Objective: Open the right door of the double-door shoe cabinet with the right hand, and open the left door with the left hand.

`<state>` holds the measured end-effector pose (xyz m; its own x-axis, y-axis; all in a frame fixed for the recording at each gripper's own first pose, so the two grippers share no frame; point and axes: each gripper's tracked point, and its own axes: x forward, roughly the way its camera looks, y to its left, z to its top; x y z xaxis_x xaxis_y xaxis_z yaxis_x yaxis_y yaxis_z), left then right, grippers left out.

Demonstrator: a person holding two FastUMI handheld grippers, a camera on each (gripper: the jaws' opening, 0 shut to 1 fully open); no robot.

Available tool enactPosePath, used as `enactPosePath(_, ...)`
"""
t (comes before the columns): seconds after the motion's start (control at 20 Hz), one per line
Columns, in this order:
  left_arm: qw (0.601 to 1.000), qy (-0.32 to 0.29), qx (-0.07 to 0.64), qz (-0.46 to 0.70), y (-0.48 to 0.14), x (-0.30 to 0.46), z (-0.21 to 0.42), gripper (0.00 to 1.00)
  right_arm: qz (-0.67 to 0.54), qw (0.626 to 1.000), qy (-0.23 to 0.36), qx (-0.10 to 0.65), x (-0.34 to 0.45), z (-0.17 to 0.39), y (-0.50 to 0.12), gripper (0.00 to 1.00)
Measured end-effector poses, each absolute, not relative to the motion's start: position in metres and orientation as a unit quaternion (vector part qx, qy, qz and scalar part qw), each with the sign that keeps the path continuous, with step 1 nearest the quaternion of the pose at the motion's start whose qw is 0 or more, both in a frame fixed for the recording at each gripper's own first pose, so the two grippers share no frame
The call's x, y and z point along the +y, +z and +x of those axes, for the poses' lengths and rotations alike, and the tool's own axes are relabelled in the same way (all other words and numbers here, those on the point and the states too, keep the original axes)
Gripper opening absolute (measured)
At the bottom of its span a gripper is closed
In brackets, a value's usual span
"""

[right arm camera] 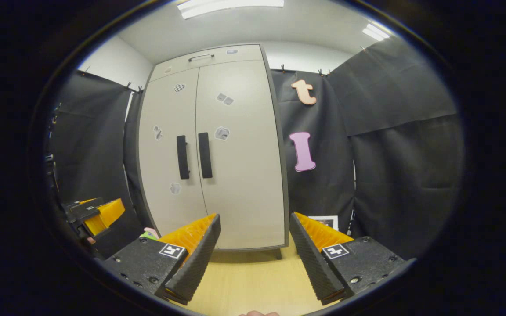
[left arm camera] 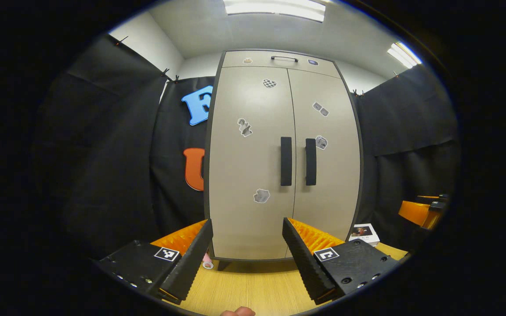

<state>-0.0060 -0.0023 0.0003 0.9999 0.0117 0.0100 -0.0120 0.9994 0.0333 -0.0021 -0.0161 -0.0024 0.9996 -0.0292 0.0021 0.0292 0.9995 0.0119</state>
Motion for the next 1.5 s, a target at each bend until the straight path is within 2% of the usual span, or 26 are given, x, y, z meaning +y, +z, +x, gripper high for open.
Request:
enactPosePath(0.7,1.0,0.008,-0.007,0.02,0.003,0.003,-0.011,0.95,0.0,1.0,-0.017,-0.01,-0.012,-0.004,0.004,0.98)
enactPosePath(1.1,1.0,0.009,-0.008,0.023,0.003,0.008,-0.019,0.95,-0.002,0.999,-0.005,-0.033,0.0,0.026,0.037,0.98)
enactPosePath(1.5,1.0,0.016,-0.003,0.018,0.0,0.014,-0.018,0.95,-0.016,0.999,-0.001,-0.038,0.005,0.031,0.038,0.98)
